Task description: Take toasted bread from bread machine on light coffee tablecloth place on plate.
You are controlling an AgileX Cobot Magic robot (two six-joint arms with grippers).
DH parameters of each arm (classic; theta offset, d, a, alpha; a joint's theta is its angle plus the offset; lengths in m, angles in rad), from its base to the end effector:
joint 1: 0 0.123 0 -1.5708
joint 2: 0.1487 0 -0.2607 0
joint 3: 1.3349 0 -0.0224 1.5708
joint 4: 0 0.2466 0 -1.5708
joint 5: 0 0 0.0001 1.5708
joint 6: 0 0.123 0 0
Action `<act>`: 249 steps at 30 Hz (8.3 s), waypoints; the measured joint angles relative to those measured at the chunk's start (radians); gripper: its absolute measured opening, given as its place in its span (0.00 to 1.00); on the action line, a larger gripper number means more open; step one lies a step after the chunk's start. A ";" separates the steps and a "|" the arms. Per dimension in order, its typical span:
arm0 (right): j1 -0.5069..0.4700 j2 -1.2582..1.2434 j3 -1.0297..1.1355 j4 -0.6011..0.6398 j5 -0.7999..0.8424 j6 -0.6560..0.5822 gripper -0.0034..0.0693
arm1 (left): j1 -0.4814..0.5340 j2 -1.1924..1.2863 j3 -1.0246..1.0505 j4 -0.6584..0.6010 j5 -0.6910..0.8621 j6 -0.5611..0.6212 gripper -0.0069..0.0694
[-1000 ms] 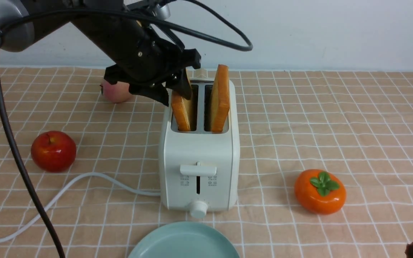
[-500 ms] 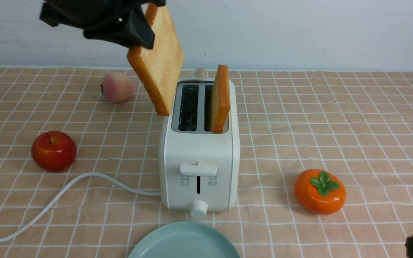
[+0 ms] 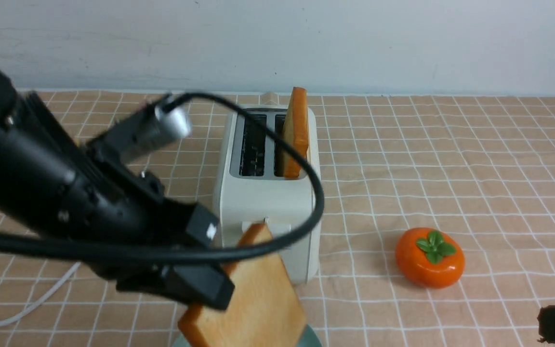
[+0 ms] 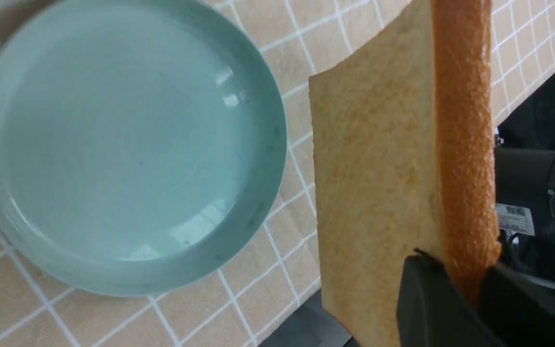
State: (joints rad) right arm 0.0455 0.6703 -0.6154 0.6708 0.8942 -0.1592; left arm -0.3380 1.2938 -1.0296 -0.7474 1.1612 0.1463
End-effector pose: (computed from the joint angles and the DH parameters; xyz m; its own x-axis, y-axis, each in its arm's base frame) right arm 0.1442 0.0663 0.2711 -0.7617 0.2257 -0.6074 -0.1787 0.8279 0.5317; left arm 0.2075 -0.1542 0.2701 -0.9606 0.1671 -0.2222 0.2732 0.7149 -0.6436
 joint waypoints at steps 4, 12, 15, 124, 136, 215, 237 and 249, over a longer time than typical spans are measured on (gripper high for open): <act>0.000 0.000 0.000 0.003 0.000 0.000 0.08 | 0.000 0.000 0.130 -0.072 -0.102 0.109 0.19; 0.000 0.000 0.000 0.003 -0.001 0.000 0.10 | 0.000 0.000 0.241 -0.151 -0.268 0.304 0.19; 0.000 0.000 0.000 0.003 -0.001 0.000 0.10 | 0.000 0.011 0.241 -0.159 -0.286 0.312 0.22; 0.408 1.158 -1.180 -0.219 -0.082 0.102 0.16 | 0.003 -1.054 0.173 0.699 0.091 -0.549 0.07; 0.408 0.838 -1.257 -0.313 0.261 0.036 0.18 | 0.003 -1.054 0.173 0.747 0.070 -0.549 0.07; 0.289 -0.286 -0.066 -0.671 -0.354 0.203 0.02 | 0.003 -1.054 0.535 0.699 -0.583 -0.549 0.07; 0.289 -0.591 0.344 -0.643 -0.713 0.259 0.04 | 0.003 -1.053 0.592 0.691 -0.758 -0.549 0.07; 0.289 -0.591 0.344 -0.645 -0.713 0.259 0.05 | 0.003 -1.053 0.592 0.691 -0.759 -0.549 0.09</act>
State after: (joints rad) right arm 0.3342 0.0796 -0.2711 0.0262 0.1817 0.0997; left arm -0.3349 0.2409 -0.4375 -0.0563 0.4022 -0.4030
